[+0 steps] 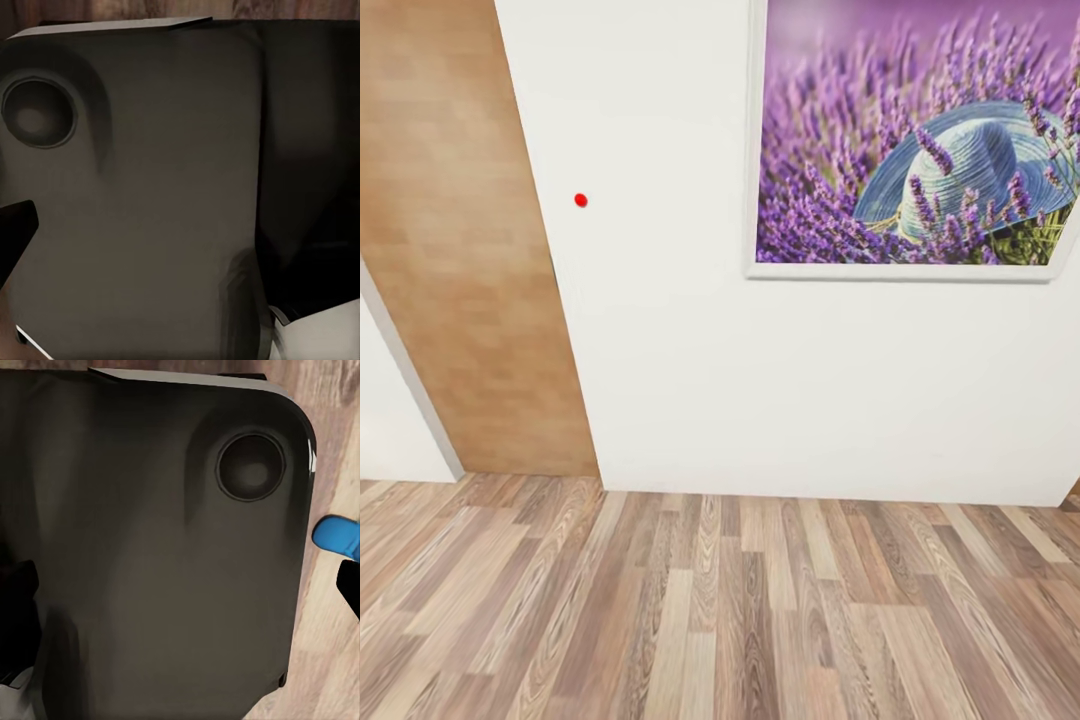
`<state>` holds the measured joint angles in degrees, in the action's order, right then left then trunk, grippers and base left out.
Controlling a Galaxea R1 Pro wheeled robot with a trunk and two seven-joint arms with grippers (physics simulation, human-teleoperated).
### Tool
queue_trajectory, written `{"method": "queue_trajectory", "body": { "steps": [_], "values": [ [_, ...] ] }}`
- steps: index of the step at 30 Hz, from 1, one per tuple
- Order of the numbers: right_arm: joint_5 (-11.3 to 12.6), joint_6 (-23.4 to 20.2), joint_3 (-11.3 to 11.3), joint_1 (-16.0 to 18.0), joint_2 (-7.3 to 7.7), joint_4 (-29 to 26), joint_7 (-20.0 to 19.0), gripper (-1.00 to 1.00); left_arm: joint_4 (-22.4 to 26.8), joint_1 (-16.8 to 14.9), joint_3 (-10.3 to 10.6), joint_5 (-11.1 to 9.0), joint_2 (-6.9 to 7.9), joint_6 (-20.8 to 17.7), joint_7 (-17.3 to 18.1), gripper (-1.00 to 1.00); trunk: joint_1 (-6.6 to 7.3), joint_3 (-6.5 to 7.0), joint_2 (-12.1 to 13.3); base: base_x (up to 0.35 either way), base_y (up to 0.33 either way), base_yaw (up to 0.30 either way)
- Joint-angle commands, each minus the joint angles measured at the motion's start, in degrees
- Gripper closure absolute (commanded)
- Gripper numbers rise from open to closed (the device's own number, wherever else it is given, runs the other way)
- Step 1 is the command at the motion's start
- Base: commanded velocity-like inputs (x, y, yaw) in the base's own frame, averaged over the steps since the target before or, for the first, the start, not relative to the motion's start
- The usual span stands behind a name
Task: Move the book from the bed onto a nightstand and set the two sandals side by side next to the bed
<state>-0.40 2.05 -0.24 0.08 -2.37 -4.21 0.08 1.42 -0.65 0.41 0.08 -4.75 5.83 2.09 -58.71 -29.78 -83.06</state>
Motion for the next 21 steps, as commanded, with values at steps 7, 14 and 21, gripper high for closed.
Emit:
{"method": "queue_trajectory", "body": {
  "steps": [7, 14, 21],
  "values": [
    [-0.04, 0.14, -0.02, 0.01, -0.06, -0.01, 0.01, -1.00, -0.05, -0.05, 0.03, 0.01, 0.00, 0.19, 0.11, -1.00, -0.01, -0.05, -0.02, 0.163, -0.055, 0.000],
    [-0.04, 0.14, -0.02, 0.01, -0.07, -0.01, 0.01, -1.00, -0.06, -0.05, -0.02, 0.01, 0.00, 0.15, 0.11, -1.00, -0.01, -0.05, -0.02, 0.160, -0.048, 0.000],
    [-0.04, 0.14, -0.02, 0.01, -0.09, -0.01, 0.01, -1.00, -0.05, -0.05, -0.05, 0.01, -0.06, 0.15, 0.11, -1.00, -0.01, -0.05, -0.02, 0.132, -0.014, 0.000]
  ]
}}
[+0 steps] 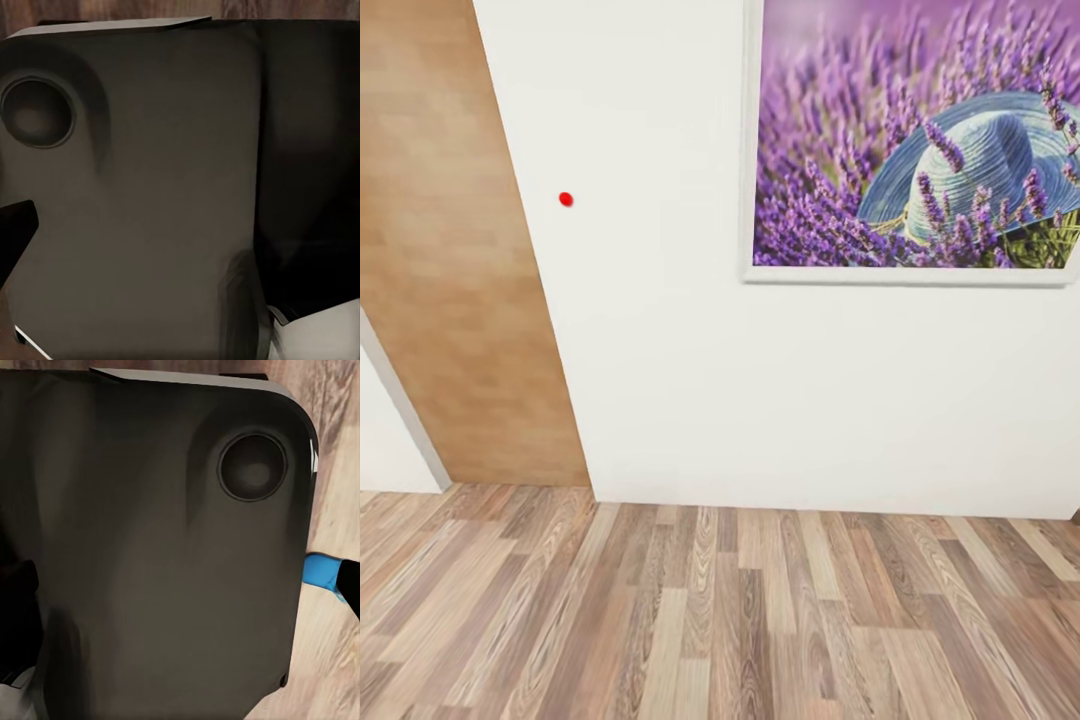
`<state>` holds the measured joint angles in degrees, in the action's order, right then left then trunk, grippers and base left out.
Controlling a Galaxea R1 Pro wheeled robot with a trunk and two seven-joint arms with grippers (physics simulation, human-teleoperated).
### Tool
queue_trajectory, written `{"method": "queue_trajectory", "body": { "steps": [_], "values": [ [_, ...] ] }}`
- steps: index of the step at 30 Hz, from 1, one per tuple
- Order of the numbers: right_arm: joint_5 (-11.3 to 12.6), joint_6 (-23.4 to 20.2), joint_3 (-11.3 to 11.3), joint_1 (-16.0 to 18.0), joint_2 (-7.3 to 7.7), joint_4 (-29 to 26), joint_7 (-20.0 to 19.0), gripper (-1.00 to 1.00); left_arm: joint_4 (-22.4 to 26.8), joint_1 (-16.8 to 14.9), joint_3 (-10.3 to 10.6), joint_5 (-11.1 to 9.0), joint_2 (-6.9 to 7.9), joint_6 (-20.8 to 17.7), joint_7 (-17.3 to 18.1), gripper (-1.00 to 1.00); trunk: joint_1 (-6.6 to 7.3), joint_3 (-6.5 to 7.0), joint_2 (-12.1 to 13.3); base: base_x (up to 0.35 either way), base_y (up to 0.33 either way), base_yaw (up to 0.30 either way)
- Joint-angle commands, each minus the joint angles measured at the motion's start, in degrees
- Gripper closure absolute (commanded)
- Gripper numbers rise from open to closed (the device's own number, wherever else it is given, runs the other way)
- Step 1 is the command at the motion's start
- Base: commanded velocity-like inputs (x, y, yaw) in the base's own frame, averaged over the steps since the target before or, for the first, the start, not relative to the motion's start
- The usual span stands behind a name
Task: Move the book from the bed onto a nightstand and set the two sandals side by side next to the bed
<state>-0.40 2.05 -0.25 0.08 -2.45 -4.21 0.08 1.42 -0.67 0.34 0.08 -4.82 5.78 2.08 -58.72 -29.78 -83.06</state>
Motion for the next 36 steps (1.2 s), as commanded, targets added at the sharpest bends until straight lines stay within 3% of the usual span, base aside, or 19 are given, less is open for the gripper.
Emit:
{"method": "queue_trajectory", "body": {
  "steps": [1, 36],
  "values": [
    [-0.04, 0.14, -0.01, 0.01, -0.01, -0.01, 0.01, -1.00, -0.04, -0.03, 0.02, 0.00, 0.00, 0.20, 0.11, -1.00, -0.01, -0.05, -0.02, 0.144, -0.005, 0.000],
    [-0.04, 0.14, -0.08, 0.01, -0.01, -0.01, 0.01, -1.00, -0.01, -0.03, 0.01, 0.00, -0.02, 0.19, 0.11, -1.00, -0.01, -0.05, -0.02, 0.183, -0.001, 0.000]
  ]
}}
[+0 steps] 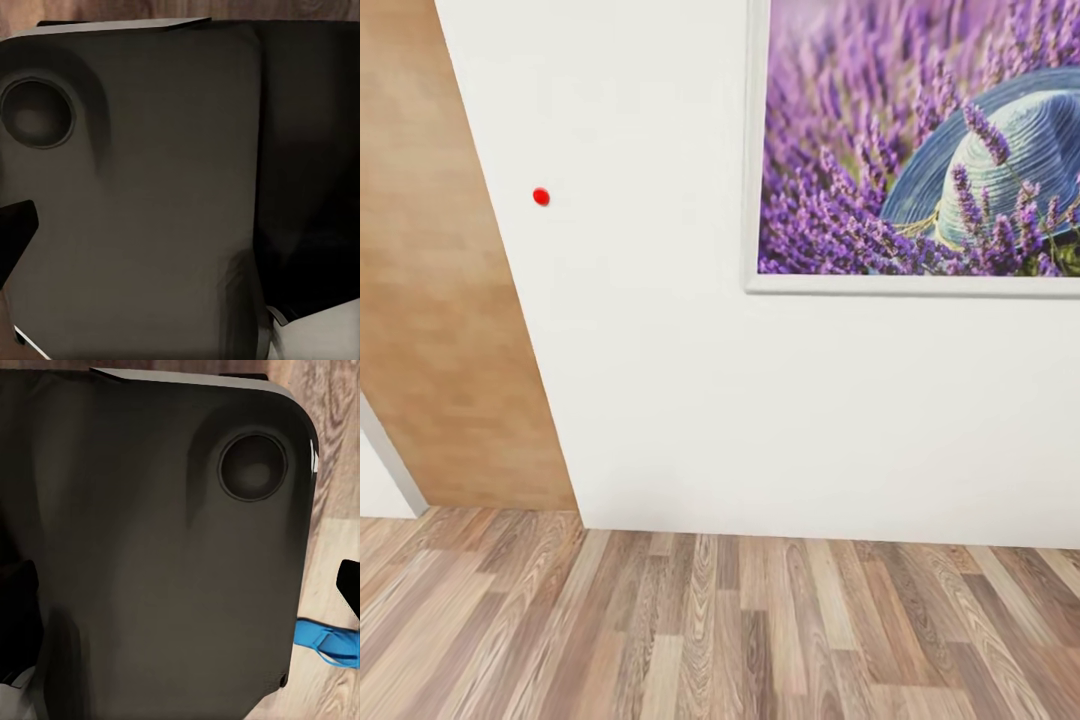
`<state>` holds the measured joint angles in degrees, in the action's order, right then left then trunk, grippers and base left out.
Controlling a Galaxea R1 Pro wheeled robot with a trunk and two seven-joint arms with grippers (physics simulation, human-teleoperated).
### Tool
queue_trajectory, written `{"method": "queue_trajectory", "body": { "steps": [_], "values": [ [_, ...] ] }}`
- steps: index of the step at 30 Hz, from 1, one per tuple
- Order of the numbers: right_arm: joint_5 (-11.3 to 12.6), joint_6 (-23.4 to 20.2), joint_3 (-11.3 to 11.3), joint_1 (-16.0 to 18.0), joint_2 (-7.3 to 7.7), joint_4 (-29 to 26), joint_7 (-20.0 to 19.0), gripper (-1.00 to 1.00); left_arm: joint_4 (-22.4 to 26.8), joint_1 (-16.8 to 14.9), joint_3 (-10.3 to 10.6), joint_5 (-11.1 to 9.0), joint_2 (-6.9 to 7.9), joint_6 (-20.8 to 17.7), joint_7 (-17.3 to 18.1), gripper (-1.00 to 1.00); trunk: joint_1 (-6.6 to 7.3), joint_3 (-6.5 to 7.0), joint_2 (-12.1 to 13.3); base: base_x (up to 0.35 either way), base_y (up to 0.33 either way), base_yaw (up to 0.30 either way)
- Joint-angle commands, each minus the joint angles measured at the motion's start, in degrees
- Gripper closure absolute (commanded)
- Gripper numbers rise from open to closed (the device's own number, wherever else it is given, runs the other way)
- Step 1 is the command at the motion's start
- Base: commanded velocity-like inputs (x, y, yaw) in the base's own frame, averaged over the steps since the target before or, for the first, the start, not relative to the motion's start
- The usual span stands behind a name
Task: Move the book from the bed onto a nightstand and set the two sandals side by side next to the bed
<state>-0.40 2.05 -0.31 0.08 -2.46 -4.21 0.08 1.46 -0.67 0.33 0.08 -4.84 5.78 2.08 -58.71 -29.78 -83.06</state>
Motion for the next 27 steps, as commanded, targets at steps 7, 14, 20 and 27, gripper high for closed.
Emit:
{"method": "queue_trajectory", "body": {
  "steps": [7, 14, 20, 27],
  "values": [
    [-0.04, 0.14, 0.00, 0.01, 0.00, -0.01, 0.01, -1.00, -0.05, -0.03, 0.02, 0.01, 0.00, 0.20, 0.11, -1.00, -0.02, -0.05, -0.02, 0.209, 0.000, 0.000],
    [-0.04, 0.14, 0.03, 0.01, 0.00, -0.01, 0.01, -1.00, -0.05, -0.03, 0.02, 0.01, 0.00, 0.20, 0.11, -1.00, -0.02, -0.05, -0.02, 0.212, 0.000, 0.000],
    [-0.04, 0.14, 0.03, 0.01, 0.00, -0.01, -0.05, -1.00, -0.05, -0.03, 0.02, 0.01, 0.00, 0.20, 0.11, -1.00, -0.02, -0.05, -0.02, 0.221, 0.000, -0.013],
    [-0.04, 0.14, 0.03, 0.01, 0.00, -0.01, -0.26, -1.00, -0.05, -0.03, 0.02, 0.01, 0.00, 0.20, 0.11, -1.00, -0.02, -0.05, -0.02, 0.229, 0.000, -0.163]
  ]
}}
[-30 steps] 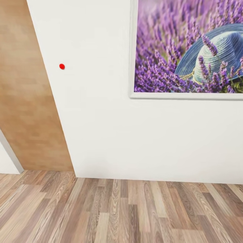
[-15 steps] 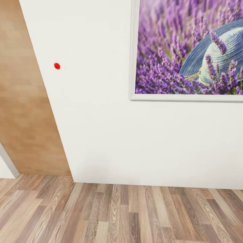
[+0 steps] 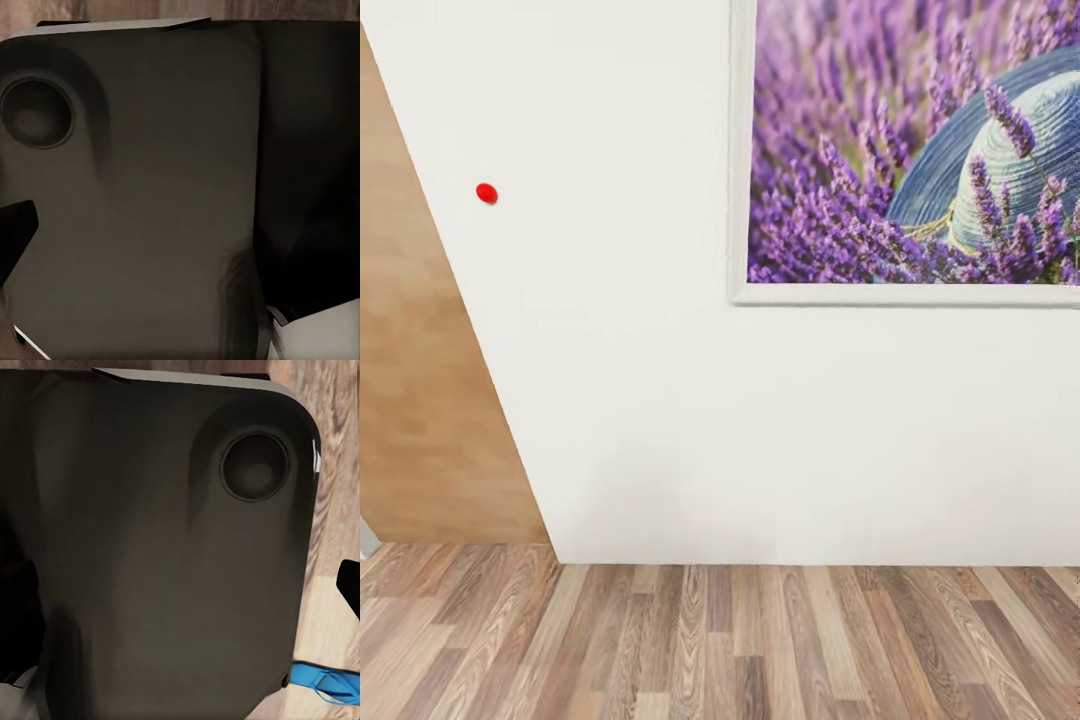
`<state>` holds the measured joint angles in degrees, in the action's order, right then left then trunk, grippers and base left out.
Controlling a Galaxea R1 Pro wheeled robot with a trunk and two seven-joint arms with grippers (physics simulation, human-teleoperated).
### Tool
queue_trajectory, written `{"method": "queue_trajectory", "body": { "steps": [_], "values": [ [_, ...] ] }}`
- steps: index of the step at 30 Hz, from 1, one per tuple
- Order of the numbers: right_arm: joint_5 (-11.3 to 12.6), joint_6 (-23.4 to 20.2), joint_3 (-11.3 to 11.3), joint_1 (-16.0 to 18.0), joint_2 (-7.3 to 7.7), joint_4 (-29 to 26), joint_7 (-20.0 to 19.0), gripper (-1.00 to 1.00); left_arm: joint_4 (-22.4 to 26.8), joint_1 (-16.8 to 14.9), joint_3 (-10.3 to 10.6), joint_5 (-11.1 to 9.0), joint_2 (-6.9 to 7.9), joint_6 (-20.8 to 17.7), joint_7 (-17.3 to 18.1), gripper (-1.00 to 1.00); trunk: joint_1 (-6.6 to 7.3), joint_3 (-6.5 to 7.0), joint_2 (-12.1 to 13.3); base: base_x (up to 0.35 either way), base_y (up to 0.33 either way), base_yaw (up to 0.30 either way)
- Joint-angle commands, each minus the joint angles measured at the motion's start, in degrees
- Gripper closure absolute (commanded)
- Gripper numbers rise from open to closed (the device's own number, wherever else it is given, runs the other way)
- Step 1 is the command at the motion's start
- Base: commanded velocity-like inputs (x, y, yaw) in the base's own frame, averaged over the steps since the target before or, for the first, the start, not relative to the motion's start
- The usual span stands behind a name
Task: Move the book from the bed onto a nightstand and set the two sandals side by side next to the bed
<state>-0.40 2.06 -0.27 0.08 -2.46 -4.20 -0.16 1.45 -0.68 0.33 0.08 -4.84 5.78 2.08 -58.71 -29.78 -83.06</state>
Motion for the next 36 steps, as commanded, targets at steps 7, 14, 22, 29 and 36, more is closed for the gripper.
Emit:
{"method": "queue_trajectory", "body": {
  "steps": [7, 14, 22, 29, 36],
  "values": [
    [-0.04, 0.13, 0.00, 0.01, 0.00, 0.00, -0.15, -1.00, -0.04, -0.02, 0.02, 0.01, 0.01, 0.21, 0.11, -1.00, -0.02, -0.05, -0.02, 0.233, 0.000, -0.257],
    [-0.04, 0.13, -0.04, 0.01, 0.00, 0.05, -0.20, -1.00, -0.04, -0.02, 0.02, 0.01, 0.01, 0.20, 0.11, -1.00, -0.02, -0.05, -0.02, 0.223, -0.014, -0.278],
    [-0.04, 0.13, -0.07, 0.01, 0.00, 0.07, -0.21, -1.00, -0.04, -0.02, 0.02, 0.01, 0.01, 0.19, 0.11, -1.00, -0.02, -0.05, -0.02, 0.188, -0.066, -0.283],
    [-0.04, 0.13, -0.08, 0.01, 0.00, 0.07, -0.25, -1.00, -0.04, -0.02, 0.02, 0.01, 0.01, 0.19, 0.11, -1.00, -0.02, -0.05, -0.02, 0.173, -0.073, -0.285],
    [-0.04, 0.13, -0.08, 0.01, 0.00, 0.07, -0.26, -1.00, -0.04, -0.02, 0.02, 0.01, 0.01, 0.20, 0.11, -1.00, -0.02, -0.05, -0.02, 0.168, -0.027, -0.285]
  ]
}}
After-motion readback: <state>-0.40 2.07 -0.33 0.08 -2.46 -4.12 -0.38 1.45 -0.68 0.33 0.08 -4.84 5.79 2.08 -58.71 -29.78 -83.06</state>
